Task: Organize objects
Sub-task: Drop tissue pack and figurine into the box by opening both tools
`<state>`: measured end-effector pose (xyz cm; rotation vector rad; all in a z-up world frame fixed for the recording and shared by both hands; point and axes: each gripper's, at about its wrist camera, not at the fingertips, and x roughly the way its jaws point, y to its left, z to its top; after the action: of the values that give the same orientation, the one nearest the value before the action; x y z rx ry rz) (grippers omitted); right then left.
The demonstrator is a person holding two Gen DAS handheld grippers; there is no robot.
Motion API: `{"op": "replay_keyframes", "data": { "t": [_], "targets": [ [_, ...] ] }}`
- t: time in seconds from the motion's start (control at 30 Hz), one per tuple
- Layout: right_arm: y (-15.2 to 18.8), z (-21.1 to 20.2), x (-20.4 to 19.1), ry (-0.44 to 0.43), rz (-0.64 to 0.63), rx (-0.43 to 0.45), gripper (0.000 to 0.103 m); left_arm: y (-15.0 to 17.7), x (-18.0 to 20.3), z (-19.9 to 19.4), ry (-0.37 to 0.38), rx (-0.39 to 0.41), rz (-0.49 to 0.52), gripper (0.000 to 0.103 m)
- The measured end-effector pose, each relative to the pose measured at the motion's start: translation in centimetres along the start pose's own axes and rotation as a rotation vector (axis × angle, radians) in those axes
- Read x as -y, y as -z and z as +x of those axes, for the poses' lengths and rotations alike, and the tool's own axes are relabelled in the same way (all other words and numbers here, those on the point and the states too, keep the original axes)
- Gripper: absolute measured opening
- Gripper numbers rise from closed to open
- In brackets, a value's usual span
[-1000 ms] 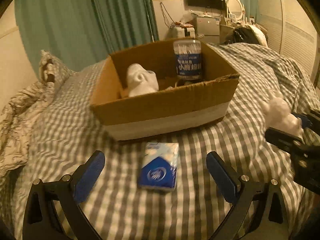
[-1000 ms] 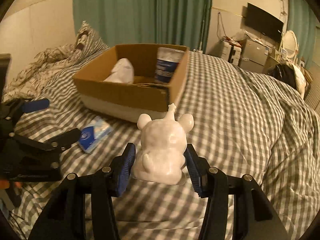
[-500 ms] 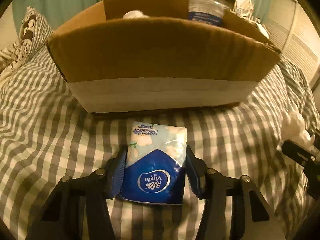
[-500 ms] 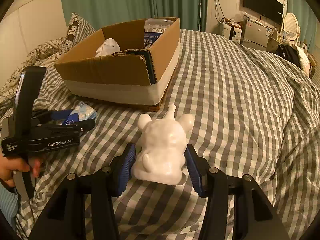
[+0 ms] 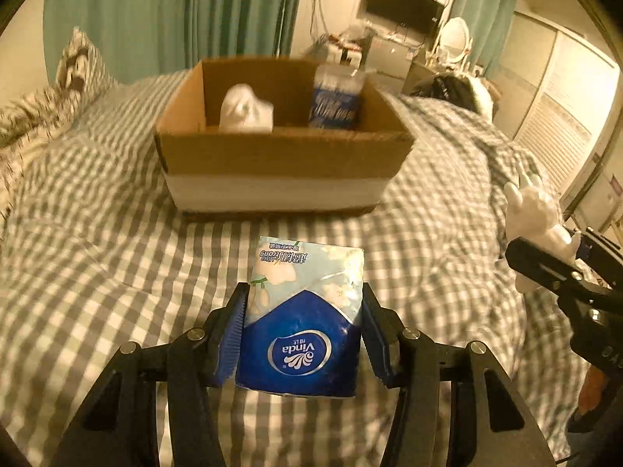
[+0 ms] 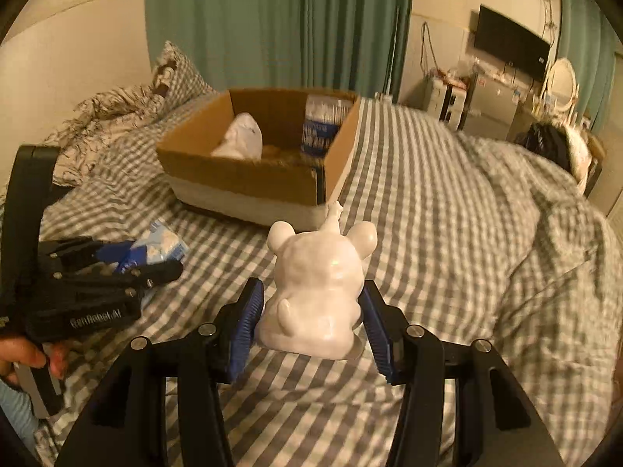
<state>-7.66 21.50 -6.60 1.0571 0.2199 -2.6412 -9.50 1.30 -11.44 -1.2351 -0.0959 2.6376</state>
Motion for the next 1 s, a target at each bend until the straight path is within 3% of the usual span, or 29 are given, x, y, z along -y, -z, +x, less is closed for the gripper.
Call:
{"op": "replay_keyframes", "data": {
  "t": [0.23,0.53,0.8,1.0],
  "targets": [
    [-2.4,-6.9,-1.3,-0.024,-0.028,0.131,0.05,-3.2,2.1,-6.7,0.007,0.142,0.037,0.055],
    [-7.5,-9.6,-1.7,-0.08,-0.087,0.244,0.05,-10.1,3.2,-10.8,-0.007,0.246,0.084,0.055],
    [-13.6,-7.2,-0.2,-0.139,-0.073,0.287,0.05,-16.3,2.2,-9.9,-0.103,0.275,0.114,0.055],
    [-17.2,-3.1,0.7,-0.165,-0.059,0.271,0.05,-19.4,1.1,-5.6,-0.175,0.232,0.124,0.055]
  ]
}}
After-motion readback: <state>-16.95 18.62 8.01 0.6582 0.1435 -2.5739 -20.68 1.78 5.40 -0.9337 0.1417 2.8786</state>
